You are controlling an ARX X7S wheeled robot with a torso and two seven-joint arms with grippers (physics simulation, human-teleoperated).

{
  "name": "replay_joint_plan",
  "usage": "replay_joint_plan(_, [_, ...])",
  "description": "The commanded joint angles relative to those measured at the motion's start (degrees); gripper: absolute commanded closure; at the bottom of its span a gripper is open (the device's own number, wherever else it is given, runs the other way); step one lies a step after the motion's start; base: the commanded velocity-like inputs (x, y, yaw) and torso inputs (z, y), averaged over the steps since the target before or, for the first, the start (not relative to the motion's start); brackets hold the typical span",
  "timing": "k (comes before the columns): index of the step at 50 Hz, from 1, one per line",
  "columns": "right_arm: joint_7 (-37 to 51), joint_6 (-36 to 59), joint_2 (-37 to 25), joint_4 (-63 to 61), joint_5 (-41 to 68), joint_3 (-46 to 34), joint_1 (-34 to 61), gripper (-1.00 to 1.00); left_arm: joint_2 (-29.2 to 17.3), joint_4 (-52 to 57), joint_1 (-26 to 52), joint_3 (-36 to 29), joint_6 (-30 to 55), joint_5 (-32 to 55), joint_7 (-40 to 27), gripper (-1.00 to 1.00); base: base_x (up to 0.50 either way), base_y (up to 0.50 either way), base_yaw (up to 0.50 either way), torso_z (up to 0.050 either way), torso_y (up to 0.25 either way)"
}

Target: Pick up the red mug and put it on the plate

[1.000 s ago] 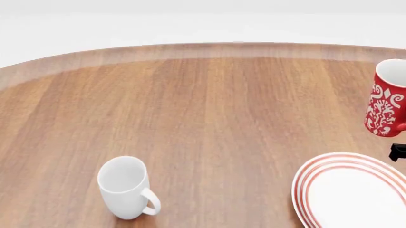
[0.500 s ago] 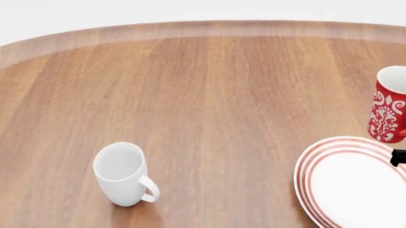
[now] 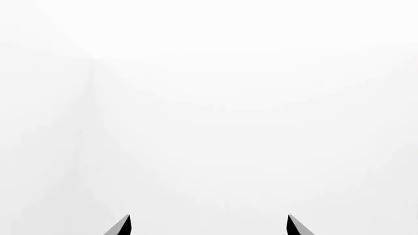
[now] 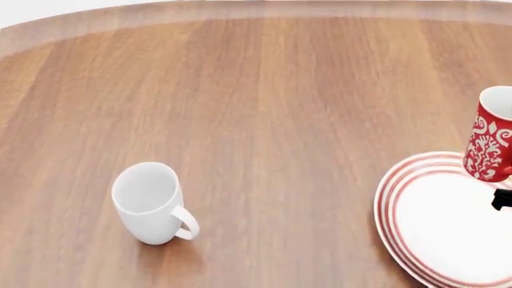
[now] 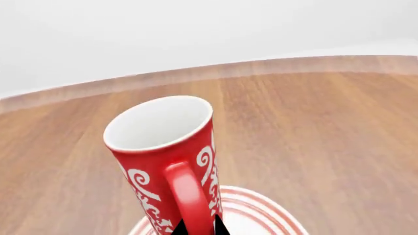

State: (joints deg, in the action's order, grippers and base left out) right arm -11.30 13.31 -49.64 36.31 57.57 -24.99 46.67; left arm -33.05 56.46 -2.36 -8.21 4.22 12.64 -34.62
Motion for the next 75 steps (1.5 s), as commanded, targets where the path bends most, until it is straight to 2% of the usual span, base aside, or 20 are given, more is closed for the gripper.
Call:
replay_joint_plan(1, [-0.3, -0.5, 0.3, 0.3, 0.1, 1.0, 0.0, 1.0, -0.3, 0.3, 0.0, 0.2, 0.0, 0.2, -0.3, -1.0, 0.0, 0.0, 0.0, 0.0, -0.084])
replay_joint_plan(51, [-0.3, -0.6, 0.3, 0.4, 0.1, 1.4, -0.6, 1.0, -1.6, 1.0, -0.2, -0.2, -0.5, 0.1, -1.4, -1.0, 0.0, 0.0, 0.0, 0.0, -0.084])
replay_joint_plan(75, [-0.7, -2.0, 1.0, 0.8, 0.0, 1.7, -2.1, 1.0, -2.1, 1.2, 0.2, -0.6, -0.4, 0.0, -2.3, -1.0, 0.0, 0.0, 0.0, 0.0, 0.0])
